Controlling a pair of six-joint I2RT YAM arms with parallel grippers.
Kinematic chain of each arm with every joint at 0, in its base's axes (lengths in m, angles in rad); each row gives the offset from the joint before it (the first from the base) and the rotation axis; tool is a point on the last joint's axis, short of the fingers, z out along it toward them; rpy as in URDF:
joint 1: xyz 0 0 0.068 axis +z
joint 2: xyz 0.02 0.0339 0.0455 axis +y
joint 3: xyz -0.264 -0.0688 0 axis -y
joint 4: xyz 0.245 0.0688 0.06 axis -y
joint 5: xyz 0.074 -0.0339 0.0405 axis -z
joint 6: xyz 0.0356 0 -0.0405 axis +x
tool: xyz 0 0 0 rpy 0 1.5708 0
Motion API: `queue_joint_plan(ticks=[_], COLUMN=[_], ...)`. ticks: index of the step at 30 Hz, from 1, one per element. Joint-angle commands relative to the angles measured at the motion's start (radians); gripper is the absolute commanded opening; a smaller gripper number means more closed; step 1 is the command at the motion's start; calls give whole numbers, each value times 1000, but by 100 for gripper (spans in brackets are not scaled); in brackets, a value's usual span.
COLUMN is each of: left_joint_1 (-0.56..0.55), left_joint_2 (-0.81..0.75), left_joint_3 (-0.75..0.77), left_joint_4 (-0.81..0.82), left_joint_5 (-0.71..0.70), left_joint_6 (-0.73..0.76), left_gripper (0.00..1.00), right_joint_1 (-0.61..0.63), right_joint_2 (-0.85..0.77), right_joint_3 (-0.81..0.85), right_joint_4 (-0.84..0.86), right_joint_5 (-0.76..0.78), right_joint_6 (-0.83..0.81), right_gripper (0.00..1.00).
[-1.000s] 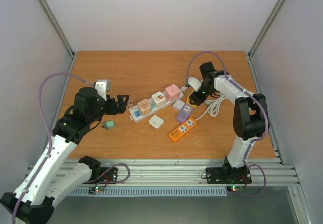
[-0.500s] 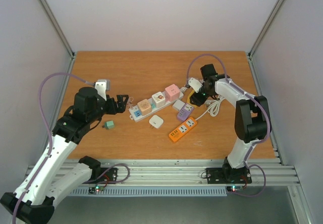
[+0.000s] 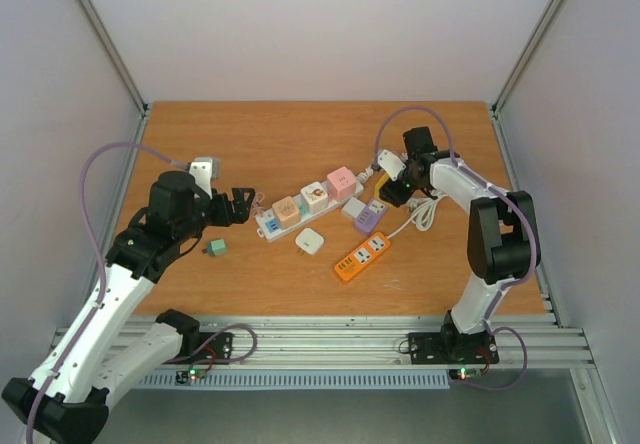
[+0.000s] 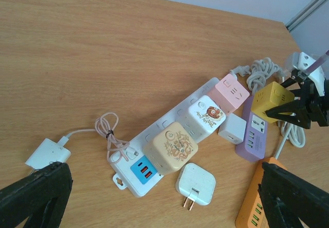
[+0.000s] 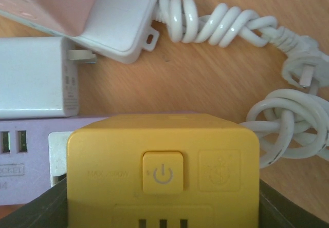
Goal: Insert the plug
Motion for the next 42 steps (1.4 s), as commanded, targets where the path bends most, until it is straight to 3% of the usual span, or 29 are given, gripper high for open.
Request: queue_joint_plan(ticks=[1, 4, 8, 11, 23, 36, 42], left_joint_1=[8, 9, 9, 11, 12, 16, 17], left_joint_2=[6, 8, 4, 2, 7, 7, 9], left_joint_3=[1, 1, 0, 0, 0, 0, 0], left_joint_4=[25, 24, 21, 21, 21, 22, 24], left_joint_5=[1, 2, -4, -5, 3, 10, 13], left_joint_6=[11, 12, 14, 16, 17, 17, 17], left_gripper=[99, 99, 99, 99, 100, 99, 99], right_joint_1=[-23, -23, -23, -23, -23, -23, -25], right_joint_2=[96, 106, 67, 32, 39, 29, 37], right_joint_3=[-83, 40, 82, 75, 115, 156, 175], right_joint_4=[49, -83, -146, -137, -207, -176, -180], right_joint_5=[368, 296, 133, 89, 44, 19, 13], right_joint_6=[-41, 75, 117, 122, 102, 96, 98], right_gripper=[31, 40, 69, 75, 80, 73, 76])
